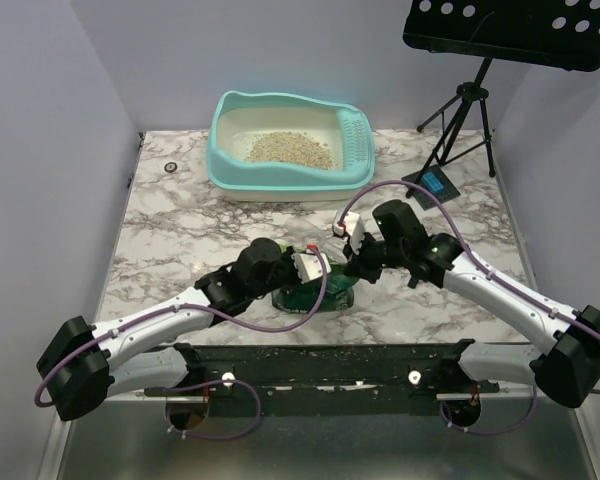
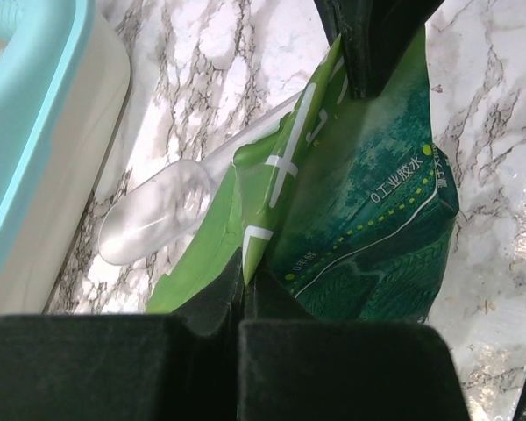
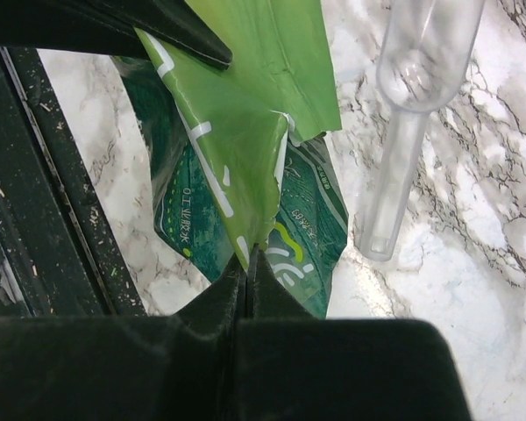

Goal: Fill the litter box with clean litter

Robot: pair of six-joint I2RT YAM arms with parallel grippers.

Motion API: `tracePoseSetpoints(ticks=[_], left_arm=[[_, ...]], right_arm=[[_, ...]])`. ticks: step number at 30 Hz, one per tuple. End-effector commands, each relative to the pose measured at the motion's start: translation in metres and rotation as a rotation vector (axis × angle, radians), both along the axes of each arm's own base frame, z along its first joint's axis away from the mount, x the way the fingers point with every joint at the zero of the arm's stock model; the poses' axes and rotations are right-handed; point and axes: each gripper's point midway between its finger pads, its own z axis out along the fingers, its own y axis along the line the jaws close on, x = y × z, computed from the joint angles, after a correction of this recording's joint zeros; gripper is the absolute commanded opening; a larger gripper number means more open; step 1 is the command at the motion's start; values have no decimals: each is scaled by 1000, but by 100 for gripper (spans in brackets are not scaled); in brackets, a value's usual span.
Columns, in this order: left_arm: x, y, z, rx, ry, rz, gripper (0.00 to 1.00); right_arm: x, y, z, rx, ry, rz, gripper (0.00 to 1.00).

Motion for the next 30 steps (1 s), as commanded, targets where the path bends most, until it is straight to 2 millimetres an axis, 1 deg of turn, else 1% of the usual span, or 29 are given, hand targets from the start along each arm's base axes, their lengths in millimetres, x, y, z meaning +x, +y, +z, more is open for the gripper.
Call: tracePoseSetpoints(ticks=[1, 3, 5, 6, 8, 9, 11, 13, 15, 16, 17, 19, 21, 22, 23, 24, 25, 26, 28, 30], left_arm=[[14, 30, 3, 96, 8, 120, 0], [13, 34, 24, 77, -7, 129, 0], [8, 39, 38, 60, -18, 128, 0], [5, 41, 42, 59, -14, 123, 0], [-1, 45, 45, 63, -7, 111, 0], [-1, 48, 42, 72, -4, 116, 0], [-1, 52, 28, 94, 10, 129, 0], [-4, 53, 10, 95, 53, 147, 0], [-6, 49, 4, 70, 81, 155, 0], [-5, 49, 4, 60, 87, 160, 0], [-6, 48, 3, 50, 92, 160, 0], [-6, 46, 8, 23, 94, 165, 0], [-6, 47, 10, 9, 93, 178, 0], [-5, 47, 11, 1, 94, 187, 0], [-4, 48, 11, -3, 95, 197, 0], [-3, 49, 11, -1, 94, 208, 0], [-2, 50, 12, -4, 92, 218, 0], [0, 51, 14, -8, 91, 234, 0], [4, 52, 18, -22, 82, 261, 0], [8, 54, 22, -41, 74, 295, 0]], right_arm=[[3, -12, 11, -24, -27, -54, 0], [6, -9, 21, -7, -41, -57, 0], [3, -3, 31, 22, -26, -32, 0], [1, 0, 36, 37, -21, -19, 0], [1, 5, 38, 57, -14, -10, 0], [2, 6, 37, 55, -10, -17, 0], [3, 8, 27, 40, 18, -17, 0], [5, 8, 12, 6, 58, -43, 0], [5, 8, 3, -4, 84, -62, 0], [6, 8, 1, -1, 88, -73, 1], [8, 8, 4, 9, 82, -95, 7], [14, 4, 17, 31, 49, -150, 25], [22, -5, 39, 65, -14, -239, 35], [24, -12, 52, 91, -47, -290, 37], [28, -19, 63, 111, -76, -346, 41], [29, -28, 80, 154, -106, -416, 53], [33, -39, 90, 191, -112, -516, 66], [40, -51, 95, 199, -126, -610, 72], [48, -77, 91, 170, -94, -778, 73], [54, -102, 70, 123, 2, -930, 71]])
